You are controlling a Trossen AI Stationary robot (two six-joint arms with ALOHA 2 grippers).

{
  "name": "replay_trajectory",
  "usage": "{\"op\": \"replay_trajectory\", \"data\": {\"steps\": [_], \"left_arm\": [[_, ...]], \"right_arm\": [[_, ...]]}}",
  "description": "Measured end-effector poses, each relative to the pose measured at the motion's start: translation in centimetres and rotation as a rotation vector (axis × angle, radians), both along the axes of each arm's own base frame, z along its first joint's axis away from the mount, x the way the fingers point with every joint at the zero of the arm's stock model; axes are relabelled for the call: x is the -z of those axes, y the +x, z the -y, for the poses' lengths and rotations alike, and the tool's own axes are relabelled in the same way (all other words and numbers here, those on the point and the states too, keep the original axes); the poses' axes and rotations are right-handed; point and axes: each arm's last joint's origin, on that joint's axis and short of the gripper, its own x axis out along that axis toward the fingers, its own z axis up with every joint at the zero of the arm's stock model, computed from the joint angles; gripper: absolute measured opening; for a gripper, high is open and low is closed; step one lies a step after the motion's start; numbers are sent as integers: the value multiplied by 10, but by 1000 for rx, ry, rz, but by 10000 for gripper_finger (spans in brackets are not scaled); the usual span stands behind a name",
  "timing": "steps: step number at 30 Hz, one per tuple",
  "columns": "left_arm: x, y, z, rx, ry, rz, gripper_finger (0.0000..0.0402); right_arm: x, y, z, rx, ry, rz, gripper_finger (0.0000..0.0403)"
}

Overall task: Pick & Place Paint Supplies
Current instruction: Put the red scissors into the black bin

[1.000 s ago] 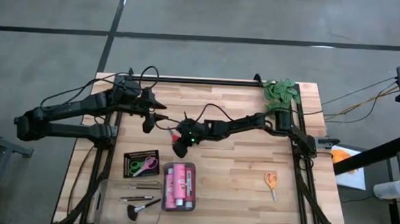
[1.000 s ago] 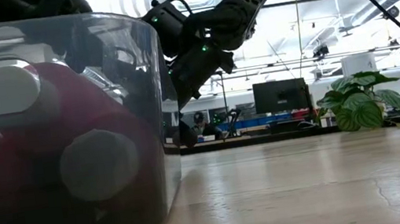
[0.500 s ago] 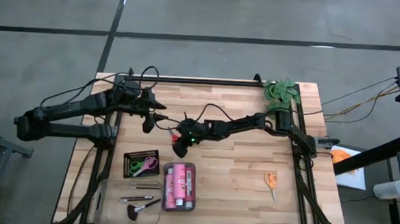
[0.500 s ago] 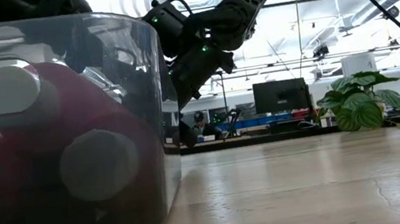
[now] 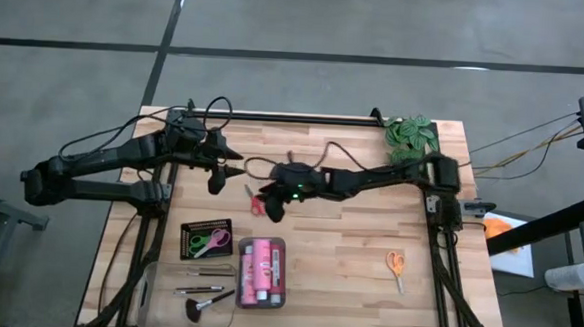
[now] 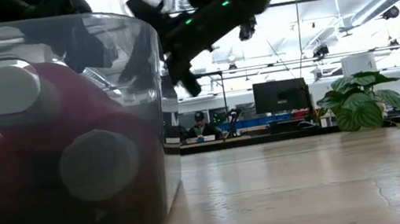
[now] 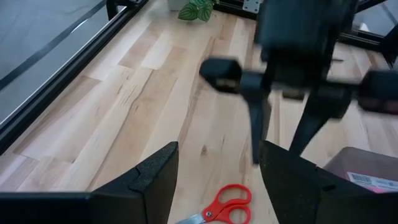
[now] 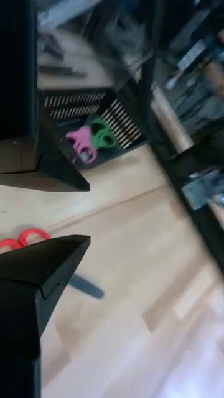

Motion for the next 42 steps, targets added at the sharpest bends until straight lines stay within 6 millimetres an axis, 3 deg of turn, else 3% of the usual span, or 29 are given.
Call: {"op": "replay_trajectory", "data": {"steps": [11, 23, 32, 42], "left_arm": [[0, 0, 0, 0, -2, -5, 224], [1, 0, 0, 0, -2, -6, 224], [0, 0, 0, 1, -2, -6, 224], [0, 0, 0, 0, -2, -5, 224]], "right_arm": [[-9, -98, -7, 50, -75, 289, 121], [-11, -195, -19, -8, -142, 373, 121], [-3, -233, -26, 6, -151, 396, 121], [-1, -247, -28, -5, -143, 420, 121]]}}
